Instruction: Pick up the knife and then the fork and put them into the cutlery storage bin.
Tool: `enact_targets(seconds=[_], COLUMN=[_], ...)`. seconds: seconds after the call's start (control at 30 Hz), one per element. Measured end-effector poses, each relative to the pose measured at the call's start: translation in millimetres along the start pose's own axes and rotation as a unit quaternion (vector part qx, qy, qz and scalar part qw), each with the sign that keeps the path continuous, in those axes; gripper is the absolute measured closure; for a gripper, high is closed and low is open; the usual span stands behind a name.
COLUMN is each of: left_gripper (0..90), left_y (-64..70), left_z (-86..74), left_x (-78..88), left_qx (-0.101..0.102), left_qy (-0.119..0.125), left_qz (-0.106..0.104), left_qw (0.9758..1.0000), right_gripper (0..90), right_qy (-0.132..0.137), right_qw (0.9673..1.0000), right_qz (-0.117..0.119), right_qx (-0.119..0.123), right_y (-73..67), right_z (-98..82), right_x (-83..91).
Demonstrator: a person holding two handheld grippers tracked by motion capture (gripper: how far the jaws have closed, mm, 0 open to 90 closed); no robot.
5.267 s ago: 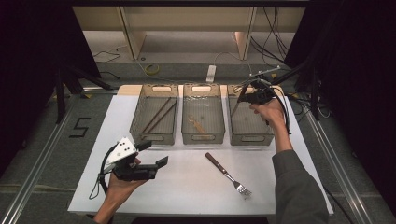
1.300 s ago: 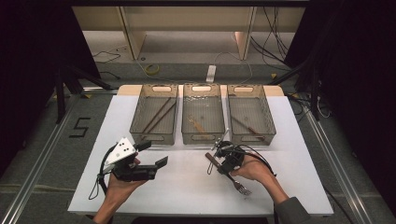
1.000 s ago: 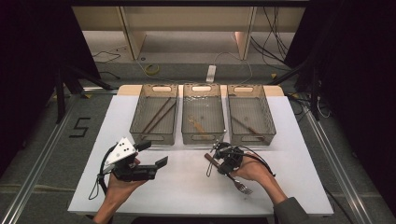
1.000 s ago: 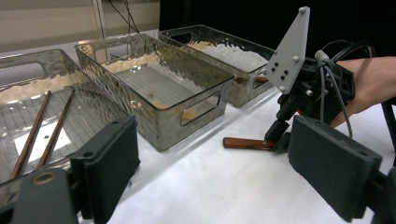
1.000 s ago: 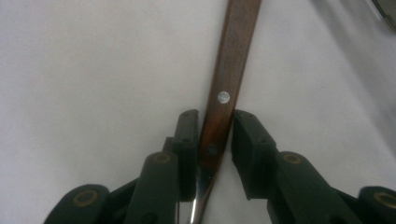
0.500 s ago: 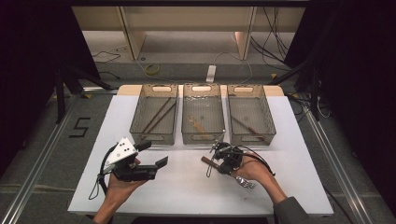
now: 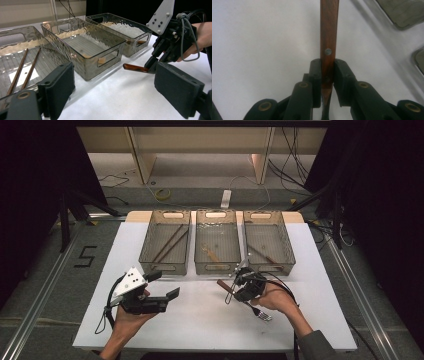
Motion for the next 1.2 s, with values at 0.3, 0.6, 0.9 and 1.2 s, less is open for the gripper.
enact_targets(seconds=[0.3,0.6,0.9,1.2], left_gripper=[15.7,15.7,15.7,15.7], left_y=[-0.1,-0.2,-0.5,-0.8], left_z=[0.0,0.0,0.0,0.0], left_x=[0.2,0.1,0.1,0.1], left_qx=[0.0,0.0,0.001,0.002], left_qy=[0.0,0.0,0.0,0.0], left_qz=[0.0,0.0,0.0,0.0], left_qw=[1.0,1.0,1.0,1.0], right_gripper=[77.7,77.7,77.7,77.7], right_qy=[0.019,0.029,0.069,0.101], right_qw=[0.9997,0.9994,0.9967,0.9929], right_qz=[-0.007,-0.005,-0.019,-0.024], right_qx=[-0.015,-0.017,-0.038,-0.059], right_y=[4.1,6.2,15.5,24.2], right_z=[-0.2,-0.5,-2.4,-5.5], right_x=[7.9,9.6,26.2,36.8])
Point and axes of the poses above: each handheld gripper's, and its own axes: x roughly backward along the jaws, z roughly out of its top, y roughly to its right, the point moved 5 cm from there along -x, roughly forward along the jaws, and after that the axes turned 14 degrees about x, right-handed, at the moved point
